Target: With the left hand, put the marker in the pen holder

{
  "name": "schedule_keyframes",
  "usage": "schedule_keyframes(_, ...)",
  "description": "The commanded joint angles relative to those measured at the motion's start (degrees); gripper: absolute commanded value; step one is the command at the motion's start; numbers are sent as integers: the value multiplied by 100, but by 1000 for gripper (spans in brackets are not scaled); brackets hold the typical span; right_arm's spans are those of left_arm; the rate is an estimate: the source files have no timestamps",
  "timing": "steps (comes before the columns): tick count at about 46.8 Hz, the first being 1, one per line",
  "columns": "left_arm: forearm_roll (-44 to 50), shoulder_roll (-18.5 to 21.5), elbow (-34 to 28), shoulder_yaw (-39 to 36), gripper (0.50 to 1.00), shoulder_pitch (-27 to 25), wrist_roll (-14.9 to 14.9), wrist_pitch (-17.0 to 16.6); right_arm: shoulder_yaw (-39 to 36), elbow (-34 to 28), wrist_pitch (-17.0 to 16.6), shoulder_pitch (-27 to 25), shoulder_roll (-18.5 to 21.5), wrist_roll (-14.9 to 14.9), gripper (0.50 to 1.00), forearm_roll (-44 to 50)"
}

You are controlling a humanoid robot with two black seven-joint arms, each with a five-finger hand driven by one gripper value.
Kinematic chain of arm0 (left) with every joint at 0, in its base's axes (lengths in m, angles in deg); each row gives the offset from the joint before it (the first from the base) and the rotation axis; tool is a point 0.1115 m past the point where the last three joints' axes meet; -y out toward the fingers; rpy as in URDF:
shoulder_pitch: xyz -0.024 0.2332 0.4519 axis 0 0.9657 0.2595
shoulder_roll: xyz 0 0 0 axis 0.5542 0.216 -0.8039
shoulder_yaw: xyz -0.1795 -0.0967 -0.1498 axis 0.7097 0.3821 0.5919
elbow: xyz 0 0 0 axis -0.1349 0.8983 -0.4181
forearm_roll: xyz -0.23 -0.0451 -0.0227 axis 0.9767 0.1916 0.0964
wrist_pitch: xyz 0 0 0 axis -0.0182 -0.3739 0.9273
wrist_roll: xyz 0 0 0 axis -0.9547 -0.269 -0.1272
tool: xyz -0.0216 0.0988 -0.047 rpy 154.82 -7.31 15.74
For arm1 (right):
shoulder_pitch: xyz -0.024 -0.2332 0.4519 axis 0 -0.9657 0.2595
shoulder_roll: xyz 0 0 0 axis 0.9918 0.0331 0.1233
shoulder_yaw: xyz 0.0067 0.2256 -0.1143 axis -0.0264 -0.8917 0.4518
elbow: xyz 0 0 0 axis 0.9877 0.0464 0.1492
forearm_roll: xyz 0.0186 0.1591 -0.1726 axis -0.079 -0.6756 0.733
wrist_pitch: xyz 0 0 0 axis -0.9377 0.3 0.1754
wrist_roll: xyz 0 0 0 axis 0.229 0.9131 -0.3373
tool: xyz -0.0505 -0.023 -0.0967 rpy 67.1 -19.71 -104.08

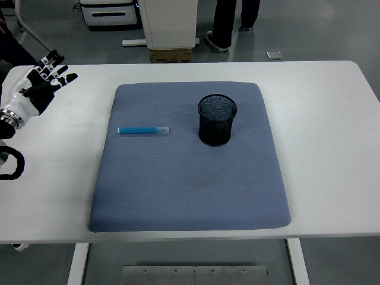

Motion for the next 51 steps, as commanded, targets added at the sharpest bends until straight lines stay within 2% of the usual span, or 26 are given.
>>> schedule_keyframes(1, 4, -10, 1, 0, 1000, 20, 12, 0, 0, 0, 0, 3, 0, 0, 1000, 0)
schedule_keyframes(38, 163, -36, 10, 61, 1000, 100, 12, 149, 0, 0, 0, 3, 0, 0, 1000, 0)
schedule_keyframes(51, -548, 34, 10, 0, 1000, -67, -41, 87, 0, 0, 0, 3, 0, 0, 1000, 0)
